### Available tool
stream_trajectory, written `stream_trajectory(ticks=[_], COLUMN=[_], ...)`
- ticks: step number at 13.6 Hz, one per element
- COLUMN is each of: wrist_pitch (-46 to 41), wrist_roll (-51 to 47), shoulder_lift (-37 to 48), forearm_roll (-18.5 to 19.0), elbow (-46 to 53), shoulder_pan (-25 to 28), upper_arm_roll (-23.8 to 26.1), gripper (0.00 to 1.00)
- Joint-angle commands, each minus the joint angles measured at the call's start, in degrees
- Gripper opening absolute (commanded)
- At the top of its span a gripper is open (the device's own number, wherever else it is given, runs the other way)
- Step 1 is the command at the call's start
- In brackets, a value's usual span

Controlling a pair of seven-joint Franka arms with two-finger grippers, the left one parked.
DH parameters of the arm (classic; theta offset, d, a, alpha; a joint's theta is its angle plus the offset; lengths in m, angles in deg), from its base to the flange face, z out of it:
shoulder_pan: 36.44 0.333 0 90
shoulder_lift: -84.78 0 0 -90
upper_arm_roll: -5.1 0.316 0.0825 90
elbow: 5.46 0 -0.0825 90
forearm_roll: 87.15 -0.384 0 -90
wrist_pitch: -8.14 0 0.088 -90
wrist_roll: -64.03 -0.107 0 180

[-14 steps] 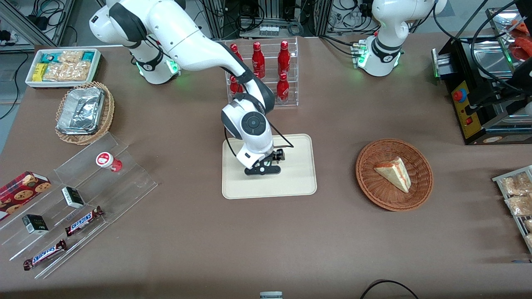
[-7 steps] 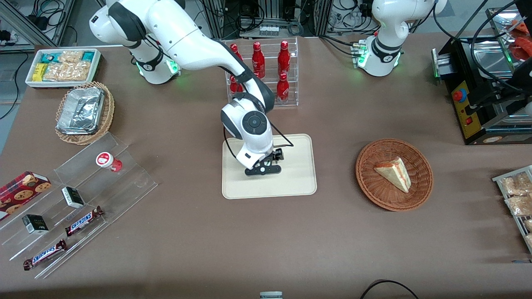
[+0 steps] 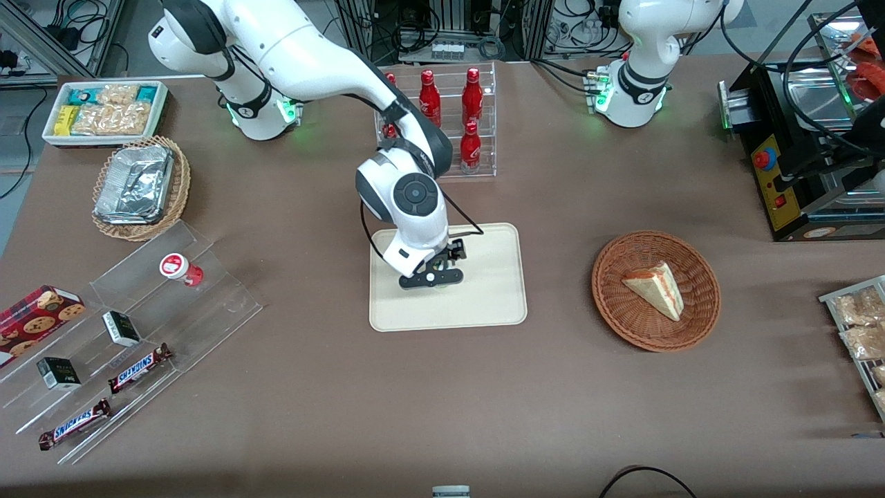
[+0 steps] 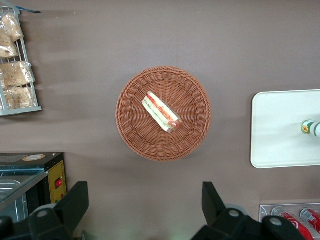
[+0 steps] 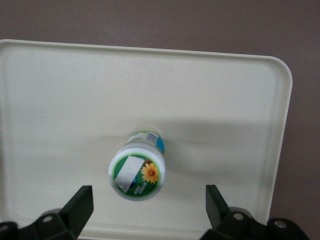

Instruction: Place green gum on tray

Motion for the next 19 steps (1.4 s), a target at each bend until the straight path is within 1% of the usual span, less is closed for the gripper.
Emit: stream_trajectory(ticks=[1, 3, 6, 7, 10, 11, 13, 15, 17, 18, 19], wrist_pitch=[-5.09, -8.78, -14.75, -17.21, -23.20, -23.48, -23.57, -24.09, -24.71, -26.10, -26.72], wrist_roll=[2.52, 4.36, 8.05, 9.89, 14.73, 14.66, 14.65, 14.48, 14.30, 14.22, 14.65], shoulder_lift=[3.31, 5.59, 9.98, 11.48, 15.96, 16.93, 19.04, 20.36, 21.77, 22.47, 22.91], forearm_roll=[0.66, 0.83, 1.44, 2.40, 2.59, 3.11, 6.44, 6.90, 9.60, 10.40, 10.41], elbow=[-0.03, 0.14, 0.40, 0.49, 0.58, 0.67, 0.67, 0.67, -0.03, -0.55, -0.73], shoulder_pan=[-1.34, -1.43, -1.87, -1.87, -2.49, -2.49, -2.66, -3.28, -3.28, -3.28, -3.45], upper_arm_roll=[0.17, 0.00, -1.76, -3.07, -5.71, -5.89, -5.98, -7.12, -7.47, -7.47, -8.00], gripper=[1.00, 1.00, 1.00, 1.00, 1.00, 1.00, 1.00, 1.00, 1.00, 1.00, 1.00])
